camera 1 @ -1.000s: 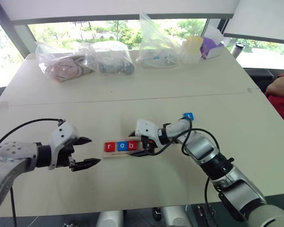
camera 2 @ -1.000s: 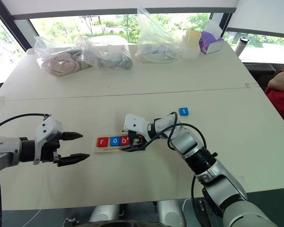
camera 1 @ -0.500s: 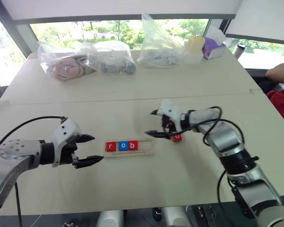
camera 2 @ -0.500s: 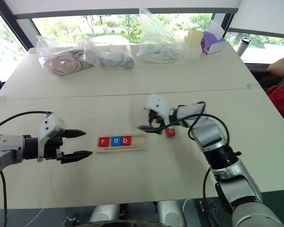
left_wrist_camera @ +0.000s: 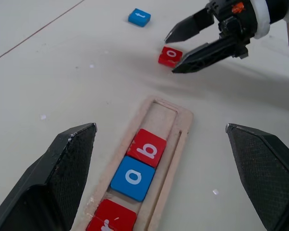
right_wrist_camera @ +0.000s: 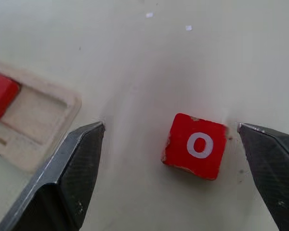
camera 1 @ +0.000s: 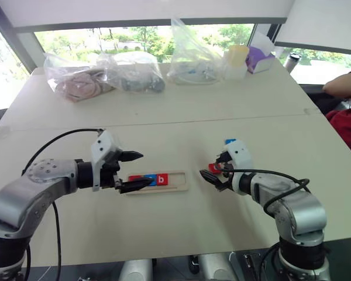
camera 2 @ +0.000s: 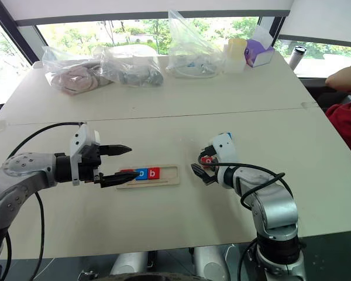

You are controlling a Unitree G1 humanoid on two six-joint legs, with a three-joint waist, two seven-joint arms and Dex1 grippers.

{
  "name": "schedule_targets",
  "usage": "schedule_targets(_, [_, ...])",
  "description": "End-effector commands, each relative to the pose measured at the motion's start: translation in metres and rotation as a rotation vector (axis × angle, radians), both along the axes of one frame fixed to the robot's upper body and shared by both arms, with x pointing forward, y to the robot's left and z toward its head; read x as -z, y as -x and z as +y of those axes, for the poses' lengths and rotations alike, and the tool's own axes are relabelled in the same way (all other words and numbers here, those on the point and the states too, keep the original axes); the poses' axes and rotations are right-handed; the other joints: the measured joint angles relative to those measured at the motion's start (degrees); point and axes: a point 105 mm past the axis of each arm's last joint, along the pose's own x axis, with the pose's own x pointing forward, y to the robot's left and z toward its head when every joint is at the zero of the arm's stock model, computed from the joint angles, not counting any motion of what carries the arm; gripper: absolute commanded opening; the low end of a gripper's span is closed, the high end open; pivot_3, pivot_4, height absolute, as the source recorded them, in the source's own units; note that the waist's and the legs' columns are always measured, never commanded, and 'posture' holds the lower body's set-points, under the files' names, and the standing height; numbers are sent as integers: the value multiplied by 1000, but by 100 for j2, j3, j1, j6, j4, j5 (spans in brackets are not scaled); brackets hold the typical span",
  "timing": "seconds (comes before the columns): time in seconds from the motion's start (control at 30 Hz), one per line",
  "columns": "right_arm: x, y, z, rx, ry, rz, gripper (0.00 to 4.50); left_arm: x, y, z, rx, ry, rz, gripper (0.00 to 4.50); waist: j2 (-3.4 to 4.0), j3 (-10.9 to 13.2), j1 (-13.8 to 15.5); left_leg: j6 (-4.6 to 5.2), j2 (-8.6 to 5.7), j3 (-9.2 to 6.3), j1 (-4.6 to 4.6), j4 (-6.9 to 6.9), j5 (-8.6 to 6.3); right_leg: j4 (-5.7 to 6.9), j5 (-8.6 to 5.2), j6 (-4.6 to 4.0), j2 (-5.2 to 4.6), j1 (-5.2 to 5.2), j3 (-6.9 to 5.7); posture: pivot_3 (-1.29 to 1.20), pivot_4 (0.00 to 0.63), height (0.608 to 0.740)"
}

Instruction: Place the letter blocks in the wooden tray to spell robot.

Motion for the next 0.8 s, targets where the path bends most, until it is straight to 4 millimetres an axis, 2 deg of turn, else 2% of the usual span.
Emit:
schedule_targets(0.03, [3,-2,-7,67,63,-32,4466,-5,-4,-3,25,-12,-34,4500,0,0,15,0,-1,0,-1,0,0,0,0,0,-1,0,0,0,150,740])
schedule_targets(0.17, [12,-9,-12,129,73,-27,4466,-3,-8,-6,35,-33,-41,4500,-4,-2,3,-1,-3,3,-2,0,0,-8,0,1,-3,3,1,0,150,740])
schedule_targets(0.23, [14,-9,-11,150,62,-18,3959,-2,-9,-5,34,-32,-41,4500,-4,-2,-16,-1,-2,4,-2,0,0,-10,0,1,-3,4,2,0,150,740])
schedule_targets(0.27, [15,-9,-10,151,62,-17,3604,-2,-10,-4,33,-30,-41,4500,-4,-2,-18,-1,-1,4,-2,0,0,-10,0,1,-2,3,1,0,150,740])
schedule_targets(0.37, [16,-8,-8,155,55,-18,2019,-1,-11,-3,29,-29,-41,4500,-4,-2,-14,0,-1,1,-2,-1,0,-10,0,1,-1,3,0,0,150,740])
schedule_targets(0.43, [15,-9,-8,168,48,-21,1142,3,-11,-2,29,-35,-37,4500,-4,-2,-17,0,0,0,-2,-1,0,-10,0,2,0,3,0,0,150,740])
schedule_targets(0.67, [-5,-7,-28,350,26,-57,1164,6,-11,-7,50,-29,-38,4500,-3,-2,3,-1,0,-1,-5,-1,0,-10,0,2,-1,2,0,0,150,740])
schedule_targets(0.8, [-6,2,-30,453,-15,-20,1164,9,-12,-10,66,-23,-35,4500,-3,-2,5,-1,0,-3,-6,-2,0,-10,0,2,-2,0,-1,0,150,740])
